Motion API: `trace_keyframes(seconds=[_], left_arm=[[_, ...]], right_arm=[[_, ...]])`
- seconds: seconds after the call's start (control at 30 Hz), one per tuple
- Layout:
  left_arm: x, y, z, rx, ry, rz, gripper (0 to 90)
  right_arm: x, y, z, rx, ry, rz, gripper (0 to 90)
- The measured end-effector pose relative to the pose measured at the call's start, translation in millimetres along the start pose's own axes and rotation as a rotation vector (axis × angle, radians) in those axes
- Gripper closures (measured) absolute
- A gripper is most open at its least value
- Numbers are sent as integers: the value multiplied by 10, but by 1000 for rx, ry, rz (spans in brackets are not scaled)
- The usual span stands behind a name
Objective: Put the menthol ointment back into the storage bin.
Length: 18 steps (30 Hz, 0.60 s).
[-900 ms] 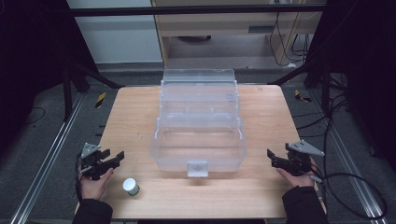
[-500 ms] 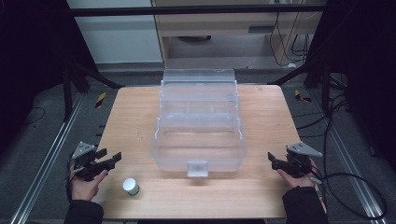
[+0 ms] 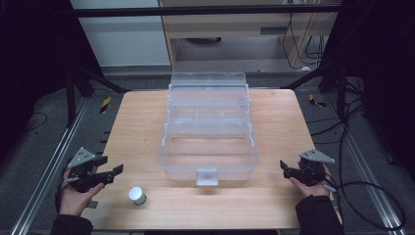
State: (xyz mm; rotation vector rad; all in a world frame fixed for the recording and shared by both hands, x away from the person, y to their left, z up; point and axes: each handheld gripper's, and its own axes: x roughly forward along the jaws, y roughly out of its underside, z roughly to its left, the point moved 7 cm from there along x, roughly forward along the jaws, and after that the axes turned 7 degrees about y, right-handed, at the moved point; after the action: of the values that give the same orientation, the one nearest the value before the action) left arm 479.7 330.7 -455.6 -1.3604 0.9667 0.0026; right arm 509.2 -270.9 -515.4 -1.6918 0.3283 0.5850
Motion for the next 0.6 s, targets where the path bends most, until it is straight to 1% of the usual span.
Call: trace_keyframes(seconds=[0.03,0.07,0.17,0.2,0.23,0.27,0.33,0.4,0.47,0.53,0.57,0.6], left_arm=[[-48,-24,-9,24,25,10,259],[-48,-24,-9,24,25,10,259],[-118,-68,-36,57,74,18,257],[-155,-88,-52,86,98,33,255],[-170,-95,-58,101,111,42,254],[-170,-95,-58,101,111,42,252],[-202,-105,-73,132,141,63,250],[-207,-106,-78,140,149,71,246],[-216,-98,-96,160,168,96,242],[-223,-73,-126,198,187,134,239],[-223,-73,-126,198,187,134,236],[-225,-62,-142,215,197,149,236]], right_arm=[[11,9,3,-5,-1,8,178],[11,9,3,-5,-1,8,178],[25,22,4,-17,0,23,176],[27,26,6,-19,0,26,175],[28,27,6,-26,0,24,175],[28,27,6,-26,0,24,175],[30,33,3,-32,1,28,173],[30,34,4,-32,-1,31,173],[36,46,5,-40,0,40,171],[39,53,11,-46,2,43,171],[39,53,11,-46,2,43,171],[45,58,12,-55,0,48,168]])
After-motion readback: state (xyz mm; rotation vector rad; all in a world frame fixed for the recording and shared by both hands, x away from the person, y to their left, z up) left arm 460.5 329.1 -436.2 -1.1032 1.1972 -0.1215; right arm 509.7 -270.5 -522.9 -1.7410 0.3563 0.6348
